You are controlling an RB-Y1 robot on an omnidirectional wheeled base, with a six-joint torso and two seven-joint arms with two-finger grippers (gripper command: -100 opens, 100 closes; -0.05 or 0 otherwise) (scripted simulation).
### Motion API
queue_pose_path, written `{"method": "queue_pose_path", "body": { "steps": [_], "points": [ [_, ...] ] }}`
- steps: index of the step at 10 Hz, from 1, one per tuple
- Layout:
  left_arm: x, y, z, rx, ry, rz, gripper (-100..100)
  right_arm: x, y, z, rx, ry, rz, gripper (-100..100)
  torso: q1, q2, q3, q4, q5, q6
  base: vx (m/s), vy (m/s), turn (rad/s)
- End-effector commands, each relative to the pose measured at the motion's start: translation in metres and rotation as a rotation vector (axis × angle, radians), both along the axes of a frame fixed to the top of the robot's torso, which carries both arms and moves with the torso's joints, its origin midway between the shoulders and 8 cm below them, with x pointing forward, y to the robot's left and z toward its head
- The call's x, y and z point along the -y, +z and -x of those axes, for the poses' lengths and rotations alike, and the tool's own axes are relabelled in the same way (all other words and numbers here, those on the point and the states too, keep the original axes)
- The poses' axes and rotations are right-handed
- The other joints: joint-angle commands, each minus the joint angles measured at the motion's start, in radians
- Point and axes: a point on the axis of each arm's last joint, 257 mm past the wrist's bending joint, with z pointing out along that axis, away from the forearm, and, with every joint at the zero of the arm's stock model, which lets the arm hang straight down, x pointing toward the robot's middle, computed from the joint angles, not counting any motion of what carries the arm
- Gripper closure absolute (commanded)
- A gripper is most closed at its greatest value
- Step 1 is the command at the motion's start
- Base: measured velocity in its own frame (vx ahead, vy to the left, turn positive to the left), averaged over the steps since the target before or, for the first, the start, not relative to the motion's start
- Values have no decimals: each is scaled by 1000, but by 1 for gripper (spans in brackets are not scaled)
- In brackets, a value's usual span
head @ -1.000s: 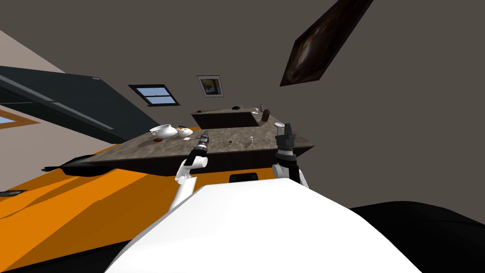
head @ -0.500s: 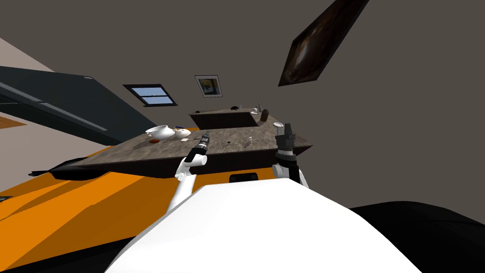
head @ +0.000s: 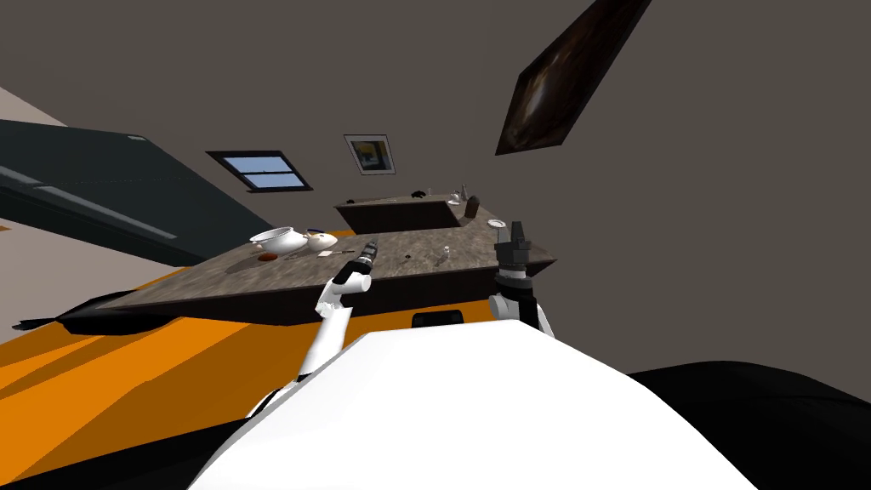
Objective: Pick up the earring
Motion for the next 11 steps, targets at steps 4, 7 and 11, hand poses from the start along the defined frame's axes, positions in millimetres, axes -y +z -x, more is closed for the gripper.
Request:
{"method": "queue_pose_path", "body": {
  "steps": [4,7,11],
  "points": [
    [-9,-31,-7,-135,12,-15,-100,0,0,0,0,0,0,0,0,1,0,0,0,0,9,-21,-48],
    [-15,-48,-10,-211,16,-27,-100,0,0,0,0,0,0,0,-1,1,0,0,0,-1,11,-29,-40],
    [-26,-72,-15,-333,18,-57,-100,0,0,0,0,0,0,0,0,1,1,0,0,-1,6,-24,-62]
  ]
}}
